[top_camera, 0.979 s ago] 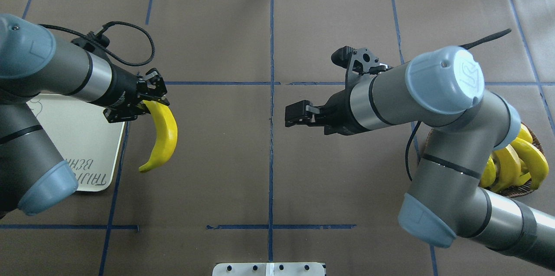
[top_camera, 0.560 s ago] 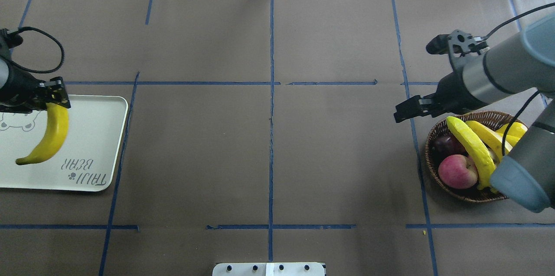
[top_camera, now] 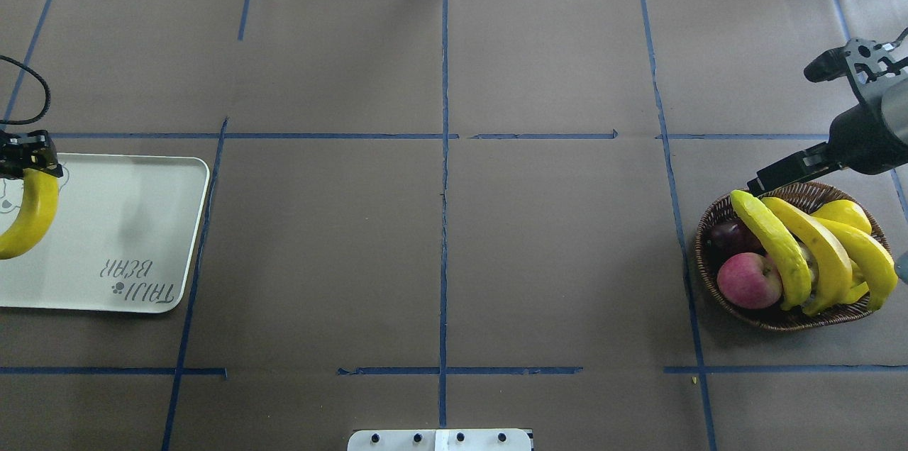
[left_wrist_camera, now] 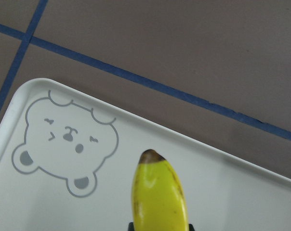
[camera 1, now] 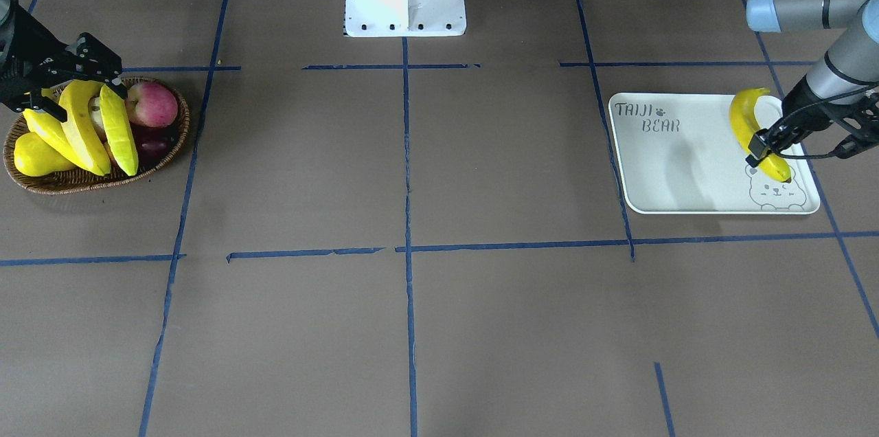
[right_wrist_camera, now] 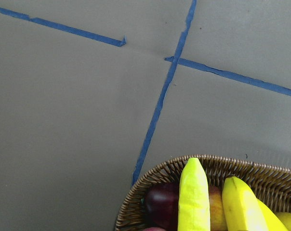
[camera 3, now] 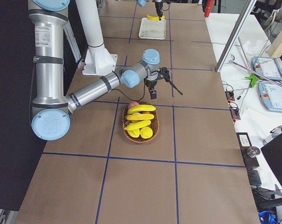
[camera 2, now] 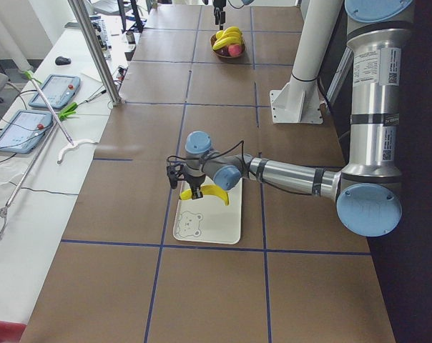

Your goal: Transfer all bananas from basket to plate

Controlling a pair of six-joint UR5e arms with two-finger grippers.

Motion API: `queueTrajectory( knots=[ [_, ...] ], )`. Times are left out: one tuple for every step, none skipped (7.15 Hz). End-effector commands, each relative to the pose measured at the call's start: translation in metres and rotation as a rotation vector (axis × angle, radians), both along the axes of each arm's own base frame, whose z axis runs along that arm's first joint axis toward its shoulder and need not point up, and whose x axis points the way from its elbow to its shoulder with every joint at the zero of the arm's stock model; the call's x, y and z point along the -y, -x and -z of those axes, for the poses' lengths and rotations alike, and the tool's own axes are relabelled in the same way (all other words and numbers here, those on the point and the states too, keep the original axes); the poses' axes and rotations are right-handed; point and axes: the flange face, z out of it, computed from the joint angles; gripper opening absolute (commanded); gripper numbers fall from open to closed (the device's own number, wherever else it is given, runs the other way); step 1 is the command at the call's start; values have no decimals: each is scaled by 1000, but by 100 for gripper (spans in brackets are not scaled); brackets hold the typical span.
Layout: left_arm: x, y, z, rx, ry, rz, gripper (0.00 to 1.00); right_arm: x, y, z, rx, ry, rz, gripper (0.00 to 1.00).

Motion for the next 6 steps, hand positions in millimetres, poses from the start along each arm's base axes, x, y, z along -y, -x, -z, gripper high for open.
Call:
queueTrajectory(
  knots=[
    [-5, 13, -63, -4, -31, 3, 0, 2, -1, -7, -5, 1, 4, 100],
    [-8, 17, -85, -2, -34, 1, 2, 4, 0, -8, -5, 0, 5, 100],
    [-9, 18, -93, 5, -25, 0, 5, 4, 0, -7, -6, -1, 4, 100],
    [-11, 19, -104, 22, -35, -27, 11, 4, 0, -8, -6, 1, 5, 100],
    [-7, 19, -107, 27, -41, -35, 24, 5, 0, -7, -5, 0, 5, 100],
    [-5, 20, -108, 33, -62, -53, 99, 5, 0, -9, -7, 3, 5, 100]
  ],
)
